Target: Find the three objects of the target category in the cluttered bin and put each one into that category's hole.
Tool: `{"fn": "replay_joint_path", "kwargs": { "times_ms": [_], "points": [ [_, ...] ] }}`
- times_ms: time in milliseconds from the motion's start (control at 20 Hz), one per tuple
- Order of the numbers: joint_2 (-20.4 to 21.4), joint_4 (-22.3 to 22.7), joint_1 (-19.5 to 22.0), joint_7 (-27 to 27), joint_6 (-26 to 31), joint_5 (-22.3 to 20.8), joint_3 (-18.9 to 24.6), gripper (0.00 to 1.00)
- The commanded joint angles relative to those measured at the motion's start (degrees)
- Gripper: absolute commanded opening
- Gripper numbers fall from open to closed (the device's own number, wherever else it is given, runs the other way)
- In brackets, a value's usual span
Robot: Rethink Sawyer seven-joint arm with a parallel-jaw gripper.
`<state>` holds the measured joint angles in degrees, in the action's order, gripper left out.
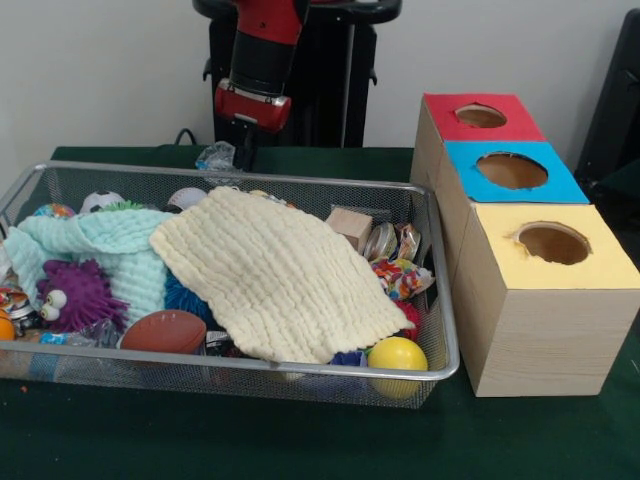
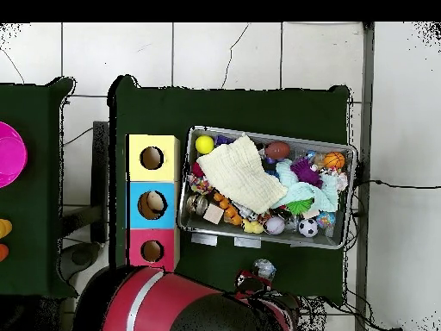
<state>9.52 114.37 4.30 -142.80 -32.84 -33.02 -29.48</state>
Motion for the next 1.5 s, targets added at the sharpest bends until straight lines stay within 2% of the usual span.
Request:
{"fn": "replay_joint_path", "kwargs": {
  "times_ms": [50,300,450,650,950,1100,1300,1450,1500],
  "points": [
    [-0.39,-4.63,1.44,-4.32,1.49,2.6,7.87,0.0],
    [1.25,-4.49,0.6,-4.21,2.89,2.91,7.71,0.0],
    [6.19,-2.72,0.41,-4.56,7.68,1.73,8.66,0.0],
    [14.49,0.34,0.21,-4.12,17.14,1.61,10.85,0.0],
    [20.19,2.59,-0.16,-3.69,24.47,3.37,13.09,0.0],
    [18.74,2.11,-0.7,-4.59,22.99,3.53,12.66,0.0],
    [12.35,0.0,-1.47,-5.65,16.03,3.9,10.79,0.0],
    [10.6,-0.58,-2.61,-5.23,13.14,4.0,9.29,0.0],
    [10.45,-0.5,-2.54,-5.31,13.09,4.06,9.32,1.0]
  ]
}}
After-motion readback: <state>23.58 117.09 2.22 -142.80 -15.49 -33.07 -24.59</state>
